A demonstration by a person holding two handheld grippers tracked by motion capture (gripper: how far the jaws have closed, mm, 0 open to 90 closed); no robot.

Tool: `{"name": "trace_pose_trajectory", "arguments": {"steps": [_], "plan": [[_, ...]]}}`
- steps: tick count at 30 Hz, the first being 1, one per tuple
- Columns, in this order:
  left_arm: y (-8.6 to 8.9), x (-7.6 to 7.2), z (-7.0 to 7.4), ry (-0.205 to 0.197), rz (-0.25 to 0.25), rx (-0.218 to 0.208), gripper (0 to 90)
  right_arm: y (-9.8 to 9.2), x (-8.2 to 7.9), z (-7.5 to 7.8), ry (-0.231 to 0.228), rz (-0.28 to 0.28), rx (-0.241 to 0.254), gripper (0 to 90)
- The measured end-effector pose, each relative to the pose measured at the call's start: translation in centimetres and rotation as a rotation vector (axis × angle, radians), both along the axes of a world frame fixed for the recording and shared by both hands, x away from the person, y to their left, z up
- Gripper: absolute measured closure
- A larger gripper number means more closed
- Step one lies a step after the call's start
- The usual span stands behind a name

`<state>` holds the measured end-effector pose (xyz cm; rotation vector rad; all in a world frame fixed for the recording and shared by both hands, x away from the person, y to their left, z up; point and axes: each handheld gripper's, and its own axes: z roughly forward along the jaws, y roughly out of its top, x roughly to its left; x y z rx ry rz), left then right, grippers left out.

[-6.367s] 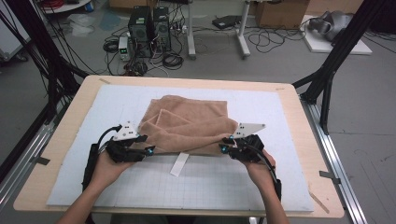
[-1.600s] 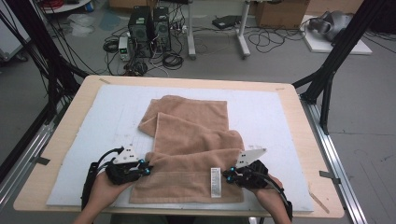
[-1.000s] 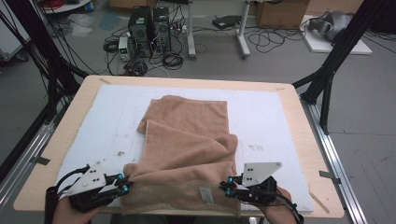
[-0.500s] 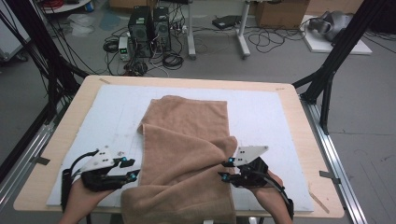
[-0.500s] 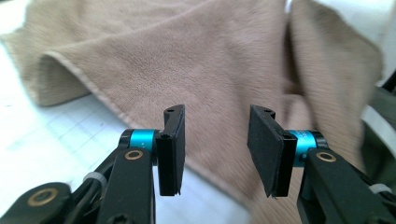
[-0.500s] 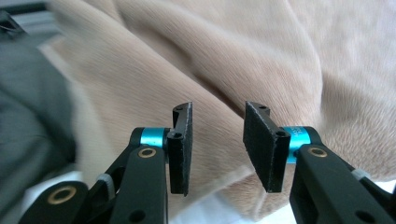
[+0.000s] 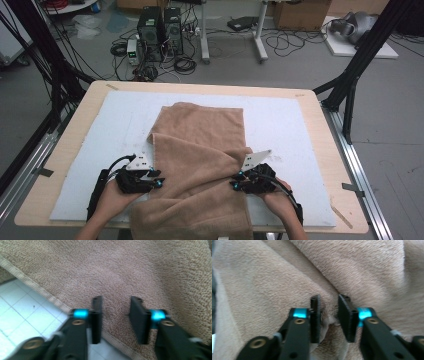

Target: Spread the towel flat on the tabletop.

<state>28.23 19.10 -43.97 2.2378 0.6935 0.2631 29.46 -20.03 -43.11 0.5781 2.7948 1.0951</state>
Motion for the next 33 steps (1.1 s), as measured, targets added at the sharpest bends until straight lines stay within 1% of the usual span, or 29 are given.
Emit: {"name": "trace_pose_trajectory", "arguments": {"steps": [1,2,3,5,7,9,11,12,13,14,15,17,19,20,21,22,23,24,25,26,27,29,32,33], "plan": [[0.0,-0.1,-0.1,0.0,0.003,-0.01,74.2,-0.1,-0.1,0.1,0.012,0.003,0.006,79.5],[0.1,-0.2,-0.1,0.0,-0.005,-0.01,79.7,-0.2,-0.3,0.1,0.014,0.011,0.009,80.2],[0.1,-0.4,-0.1,-0.009,-0.002,-0.014,83.4,-0.3,-0.5,0.2,0.02,0.011,0.01,81.4],[0.1,-0.7,0.0,-0.021,0.0,-0.007,85.1,-0.5,-1.1,0.4,0.022,0.032,0.017,83.1],[0.3,-1.2,0.3,-0.034,0.004,-0.011,85.5,-0.5,-1.7,0.7,0.029,0.053,0.009,83.5],[0.8,-1.9,0.9,-0.049,0.007,-0.033,85.7,-0.6,-2.4,1.1,0.023,0.074,0.012,83.8],[1.6,-2.7,1.6,-0.062,0.016,-0.058,85.7,-0.8,-3.2,1.5,0.023,0.089,0.014,83.9],[2.1,-3.1,2.1,-0.071,0.018,-0.063,85.7,-0.8,-3.7,1.7,0.016,0.101,0.019,83.9],[2.4,-3.4,2.4,-0.074,0.022,-0.065,85.8,-0.9,-4.3,2.1,0.023,0.113,0.023,83.9],[2.8,-3.9,2.9,-0.079,0.022,-0.071,85.8,-0.9,-4.6,2.3,0.02,0.124,0.028,83.9],[3.0,-4.2,3.3,-0.088,0.019,-0.073,85.8,-0.9,-5.2,2.7,0.029,0.141,0.038,83.9],[3.6,-5.1,4.3,-0.105,0.015,-0.084,85.7,-0.7,-6.1,3.3,0.022,0.174,0.052,83.5],[4.0,-5.6,5.2,-0.122,0.019,-0.083,84.9,-0.6,-7.0,4.4,0.013,0.205,0.093,81.0],[4.2,-5.6,5.6,-0.129,0.034,-0.081,82.8,-0.5,-7.2,4.9,-0.002,0.212,0.114,77.5],[4.4,-5.4,5.8,-0.123,0.041,-0.084,76.2,-0.5,-7.3,5.6,-0.013,0.215,0.133,74.8],[4.5,-5.2,5.9,-0.115,0.041,-0.092,69.6,-0.5,-7.2,6.2,-0.031,0.211,0.147,71.3],[4.6,-5.0,5.8,-0.116,0.048,-0.097,67.5,-0.6,-7.0,6.6,-0.049,0.199,0.157,70.6],[4.6,-4.7,5.7,-0.11,0.048,-0.099,66.2,-0.6,-6.6,7.0,-0.068,0.188,0.159,68.1],[4.5,-4.5,5.5,-0.103,0.052,-0.105,65.3,-0.7,-6.2,7.2,-0.087,0.165,0.153,66.6],[4.4,-4.2,5.1,-0.099,0.049,-0.101,64.8,-0.8,-5.7,7.2,-0.103,0.144,0.143,66.7],[4.2,-3.9,4.7,-0.093,0.047,-0.102,64.5,-0.8,-5.1,7.0,-0.109,0.121,0.122,66.8],[3.8,-3.3,3.8,-0.072,0.046,-0.1,64.0,-0.8,-3.8,6.2,-0.11,0.074,0.088,66.7],[3.3,-2.2,2.6,-0.049,0.052,-0.091,64.2,-0.4,-2.2,4.1,-0.096,0.03,0.033,66.3],[3.1,-1.9,2.1,-0.034,0.051,-0.091,64.2,-0.3,-1.7,3.4,-0.085,0.025,0.015,65.6]]}}
